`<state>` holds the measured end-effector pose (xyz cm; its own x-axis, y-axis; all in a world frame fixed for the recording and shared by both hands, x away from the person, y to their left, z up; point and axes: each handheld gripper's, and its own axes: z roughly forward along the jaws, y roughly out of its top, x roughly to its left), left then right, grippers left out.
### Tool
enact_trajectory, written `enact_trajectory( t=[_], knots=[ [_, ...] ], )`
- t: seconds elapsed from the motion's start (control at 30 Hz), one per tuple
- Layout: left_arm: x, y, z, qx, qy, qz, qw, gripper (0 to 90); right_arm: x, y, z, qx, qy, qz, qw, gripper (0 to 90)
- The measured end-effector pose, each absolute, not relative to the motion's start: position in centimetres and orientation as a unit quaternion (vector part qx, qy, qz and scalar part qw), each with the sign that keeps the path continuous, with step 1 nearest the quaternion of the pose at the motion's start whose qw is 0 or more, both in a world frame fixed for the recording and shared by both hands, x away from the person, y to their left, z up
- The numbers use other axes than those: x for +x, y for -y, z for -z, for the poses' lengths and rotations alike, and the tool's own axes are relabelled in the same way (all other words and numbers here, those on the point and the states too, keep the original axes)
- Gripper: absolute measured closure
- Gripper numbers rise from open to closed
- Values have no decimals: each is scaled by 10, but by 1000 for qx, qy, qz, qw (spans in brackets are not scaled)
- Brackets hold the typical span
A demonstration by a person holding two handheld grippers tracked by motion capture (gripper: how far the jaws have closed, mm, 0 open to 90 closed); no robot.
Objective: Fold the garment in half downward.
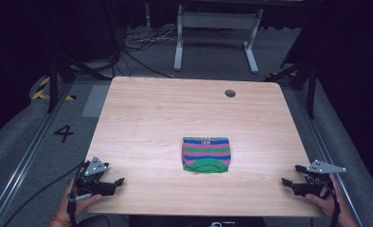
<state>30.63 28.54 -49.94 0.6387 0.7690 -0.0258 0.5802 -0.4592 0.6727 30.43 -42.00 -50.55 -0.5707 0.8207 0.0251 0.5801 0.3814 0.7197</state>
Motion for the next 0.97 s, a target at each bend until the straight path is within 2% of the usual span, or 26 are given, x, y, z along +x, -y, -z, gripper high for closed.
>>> enact_trajectory(
  t=[0.97],
  knots=[
    [309,-283,500,841,-405,-141,329,144,304,421,505,429,-814,-352,171,165]
  ],
)
